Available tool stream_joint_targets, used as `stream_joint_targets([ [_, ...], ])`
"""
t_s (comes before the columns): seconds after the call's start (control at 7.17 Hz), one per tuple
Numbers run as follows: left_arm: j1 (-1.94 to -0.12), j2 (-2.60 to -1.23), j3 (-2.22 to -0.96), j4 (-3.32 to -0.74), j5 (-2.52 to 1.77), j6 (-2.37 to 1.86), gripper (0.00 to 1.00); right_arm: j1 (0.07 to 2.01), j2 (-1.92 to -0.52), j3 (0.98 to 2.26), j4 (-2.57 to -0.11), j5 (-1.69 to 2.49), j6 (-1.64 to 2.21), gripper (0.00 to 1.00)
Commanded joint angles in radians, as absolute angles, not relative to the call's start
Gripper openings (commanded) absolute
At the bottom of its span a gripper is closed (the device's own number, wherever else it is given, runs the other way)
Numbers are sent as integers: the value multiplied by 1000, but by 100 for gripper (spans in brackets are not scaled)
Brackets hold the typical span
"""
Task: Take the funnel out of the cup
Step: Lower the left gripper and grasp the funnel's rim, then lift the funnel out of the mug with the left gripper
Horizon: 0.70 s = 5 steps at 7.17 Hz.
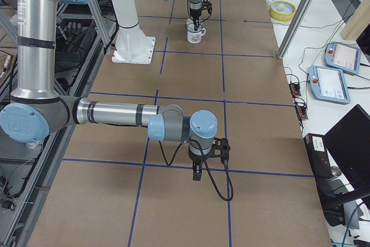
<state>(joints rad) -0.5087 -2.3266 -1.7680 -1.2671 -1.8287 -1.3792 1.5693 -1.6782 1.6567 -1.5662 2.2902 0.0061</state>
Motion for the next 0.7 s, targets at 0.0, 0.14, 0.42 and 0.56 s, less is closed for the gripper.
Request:
stream_joint_targets([
  [0.0, -511, -2327, -1779, -1261, -1829, -1379, 0, 1569, -1678, 1657, -1566, 2290, 6, 100],
  [0.14, -529, -2329, -1807, -1241, -1830, -1378, 0, 1569, -1678, 1657, -1566, 2290, 6, 100],
  [0.42, -596, -2373, -1916, -1120, -1830, -1368, 0, 1569, -1678, 1657, -1566, 2290, 6, 100],
  [0.56, -660, -2408, -1928, -1117, -1839, -1379, 0, 1569, -1678, 1657, -1566, 2290, 6, 100],
])
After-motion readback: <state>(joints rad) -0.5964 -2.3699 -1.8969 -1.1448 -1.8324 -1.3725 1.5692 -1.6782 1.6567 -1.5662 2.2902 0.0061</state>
